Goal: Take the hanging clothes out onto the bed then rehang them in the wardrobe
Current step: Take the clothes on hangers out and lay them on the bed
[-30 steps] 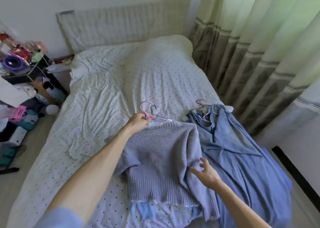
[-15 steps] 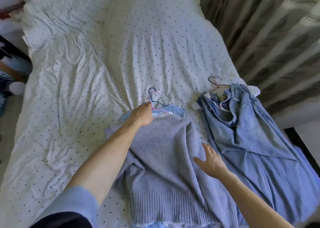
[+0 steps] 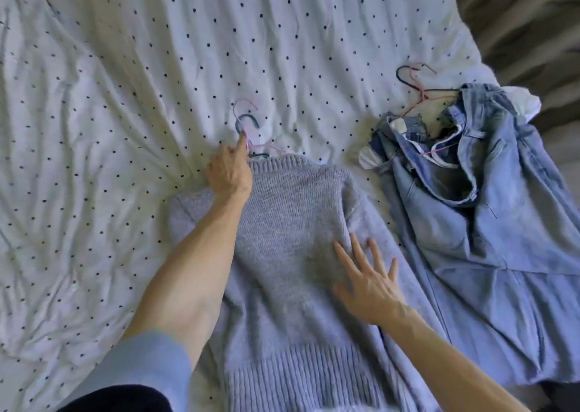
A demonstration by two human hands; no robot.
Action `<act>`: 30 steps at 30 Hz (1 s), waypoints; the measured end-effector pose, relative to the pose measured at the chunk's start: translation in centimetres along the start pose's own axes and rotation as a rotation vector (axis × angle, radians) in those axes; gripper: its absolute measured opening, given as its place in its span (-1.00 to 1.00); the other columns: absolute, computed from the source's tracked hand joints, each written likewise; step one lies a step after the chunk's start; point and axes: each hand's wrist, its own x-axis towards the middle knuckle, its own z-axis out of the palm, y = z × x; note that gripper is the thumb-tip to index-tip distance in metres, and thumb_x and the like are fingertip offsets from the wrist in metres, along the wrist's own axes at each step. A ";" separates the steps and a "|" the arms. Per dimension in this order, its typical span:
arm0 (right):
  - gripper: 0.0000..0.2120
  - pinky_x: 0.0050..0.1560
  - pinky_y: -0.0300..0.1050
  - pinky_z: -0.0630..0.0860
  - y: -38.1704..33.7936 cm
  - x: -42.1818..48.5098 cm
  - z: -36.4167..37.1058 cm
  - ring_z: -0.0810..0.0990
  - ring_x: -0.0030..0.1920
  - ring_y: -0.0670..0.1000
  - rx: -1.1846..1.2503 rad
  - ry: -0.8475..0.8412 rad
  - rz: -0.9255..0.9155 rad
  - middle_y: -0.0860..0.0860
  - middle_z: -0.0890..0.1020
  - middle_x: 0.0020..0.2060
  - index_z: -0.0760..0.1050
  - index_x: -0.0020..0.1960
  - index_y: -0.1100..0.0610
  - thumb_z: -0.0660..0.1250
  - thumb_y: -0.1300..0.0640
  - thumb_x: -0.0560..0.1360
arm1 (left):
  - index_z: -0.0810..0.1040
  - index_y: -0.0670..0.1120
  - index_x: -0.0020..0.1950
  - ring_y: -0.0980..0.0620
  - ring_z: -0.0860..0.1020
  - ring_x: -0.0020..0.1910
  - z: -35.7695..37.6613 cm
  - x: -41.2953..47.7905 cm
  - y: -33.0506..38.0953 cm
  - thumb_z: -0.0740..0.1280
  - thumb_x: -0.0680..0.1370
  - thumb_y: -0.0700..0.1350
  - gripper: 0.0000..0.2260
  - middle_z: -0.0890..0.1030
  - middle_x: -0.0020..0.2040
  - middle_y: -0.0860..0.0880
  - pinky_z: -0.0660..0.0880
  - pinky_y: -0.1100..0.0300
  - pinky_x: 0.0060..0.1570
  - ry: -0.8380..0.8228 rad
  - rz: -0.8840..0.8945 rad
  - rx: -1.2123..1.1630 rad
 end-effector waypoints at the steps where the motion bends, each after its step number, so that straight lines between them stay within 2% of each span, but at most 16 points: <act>1: -0.22 0.43 0.49 -0.18 -0.2 0.6 0.2 -0.39 0.55 0.16 0.011 -0.011 -0.004 -0.15 -0.41 0.53 -0.37 0.54 -0.23 0.09 -0.31 0.57 | 0.28 0.15 0.50 -0.21 0.56 -0.12 0.8 0.4 -0.2 0.24 0.65 -0.11 -0.57 0.56 -0.02 -0.16 0.45 -0.02 -0.25 -0.002 -0.016 -0.003; 4: -0.21 0.41 0.53 -0.07 -0.5 2.6 1.8 -0.35 0.56 0.16 -0.001 -0.064 -0.002 -0.14 -0.38 0.54 -0.32 0.56 -0.23 0.09 -0.34 0.54 | 0.29 0.11 0.50 -0.22 0.59 -0.22 3.3 0.4 -0.5 0.32 0.61 -0.08 -0.53 0.61 -0.13 -0.16 0.46 0.00 -0.34 0.007 0.004 0.010; 6: -0.20 0.39 0.56 -0.05 -0.4 3.0 3.0 -0.37 0.55 0.15 -0.042 -0.088 0.001 -0.12 -0.40 0.54 -0.29 0.57 -0.22 0.09 -0.36 0.52 | 0.38 0.05 0.47 -0.21 0.62 -0.20 4.4 -1.1 -0.9 0.33 0.59 -0.11 -0.56 0.65 -0.07 -0.13 0.50 -0.02 -0.35 0.026 0.035 0.009; 9: -0.19 0.39 0.55 -0.06 -0.1 3.5 3.7 -0.41 0.54 0.13 -0.071 -0.091 -0.019 -0.13 -0.43 0.52 -0.30 0.57 -0.21 0.06 -0.39 0.51 | 0.42 -0.03 0.48 -0.21 0.62 0.03 5.1 -1.8 -2.2 0.22 0.59 -0.28 -0.54 0.62 0.25 -0.06 0.57 -0.07 -0.11 0.013 0.073 -0.007; 12: -0.22 0.39 0.54 -0.05 0.4 4.1 3.2 -0.39 0.55 0.10 -0.065 -0.120 -0.034 -0.16 -0.43 0.52 -0.31 0.56 -0.24 0.05 -0.39 0.52 | 0.38 -0.09 0.50 -0.21 0.58 0.15 5.5 -0.7 -2.6 0.15 0.61 -0.32 -0.54 0.56 0.35 -0.09 0.56 -0.11 0.06 -0.030 0.087 0.001; 14: -0.22 0.40 0.54 -0.05 0.6 3.9 2.7 -0.36 0.56 0.10 -0.071 -0.152 -0.031 -0.17 -0.41 0.53 -0.29 0.56 -0.25 0.06 -0.39 0.52 | 0.23 -0.14 0.57 -0.19 0.47 0.33 5.5 -0.9 -2.0 0.16 0.61 -0.32 -0.49 0.42 0.47 -0.13 0.47 -0.10 0.28 -0.095 0.077 0.021; 16: -0.23 0.43 0.51 -0.07 0.5 3.3 1.7 -0.32 0.57 0.10 -0.072 -0.192 -0.025 -0.16 -0.35 0.55 -0.24 0.57 -0.23 0.09 -0.37 0.53 | -0.02 -0.12 0.64 -0.14 0.16 0.56 5.1 -2.3 -1.4 0.24 0.59 -0.25 -0.32 0.11 0.62 -0.12 0.17 -0.09 0.53 -0.192 0.043 0.034; 17: -0.26 0.45 0.49 -0.09 0.4 2.8 1.0 -0.29 0.58 0.10 -0.065 -0.207 -0.024 -0.15 -0.28 0.57 -0.19 0.59 -0.21 0.10 -0.34 0.54 | -0.13 -0.07 0.64 -0.12 0.01 0.60 4.6 -3.2 -1.2 0.27 0.57 -0.20 -0.24 -0.04 0.64 -0.09 0.03 -0.10 0.57 -0.237 0.006 0.029; 19: -0.37 0.49 0.42 -0.13 0.2 1.2 -0.7 -0.20 0.60 0.07 -0.019 -0.207 -0.020 -0.10 -0.03 0.61 0.00 0.59 -0.15 0.10 -0.25 0.59 | -0.24 0.02 0.63 -0.10 -0.10 0.62 3.1 -5.8 -0.9 0.27 0.58 -0.09 -0.19 -0.16 0.64 -0.08 -0.02 -0.13 0.56 -0.277 -0.037 0.002; 21: -0.50 0.54 0.30 -0.10 0.3 -1.3 -2.3 -0.11 0.60 0.01 0.068 -0.173 0.001 -0.10 0.28 0.53 0.21 0.55 -0.10 0.09 -0.15 0.63 | -0.23 0.05 0.63 -0.10 -0.08 0.62 1.7 -9.3 -0.3 0.21 0.62 -0.02 -0.26 -0.15 0.65 -0.06 0.06 -0.18 0.54 -0.314 -0.023 -0.022; 23: -0.59 0.54 0.17 0.06 0.7 -4.5 -3.7 0.00 0.59 -0.01 0.140 -0.094 -0.006 -0.11 0.42 0.45 0.37 0.46 -0.04 0.08 -0.08 0.65 | -0.20 0.06 0.64 -0.10 -0.06 0.62 0.2 -13.2 0.8 0.17 0.65 0.00 -0.31 -0.14 0.65 -0.06 0.06 -0.19 0.53 -0.398 -0.003 -0.056; 26: -0.61 0.49 0.07 0.20 2.2 -10.3 -5.1 0.06 0.58 -0.02 0.203 0.054 -0.006 -0.10 0.43 0.44 0.41 0.44 0.01 0.08 -0.04 0.66 | -0.19 0.05 0.64 -0.12 0.02 0.61 -2.1 -19.0 3.2 0.18 0.65 -0.02 -0.31 -0.02 0.64 -0.10 0.10 -0.17 0.53 -0.505 0.069 -0.104; 30: -0.60 0.52 0.13 0.18 5.2 -19.4 -5.5 0.03 0.59 -0.03 0.233 0.278 0.049 -0.13 0.37 0.48 0.38 0.48 -0.01 0.08 -0.02 0.68 | -0.08 -0.02 0.64 -0.13 0.19 0.54 -5.9 -26.0 8.1 0.17 0.64 -0.01 -0.36 0.21 0.58 -0.12 0.24 -0.15 0.45 -0.563 0.305 -0.023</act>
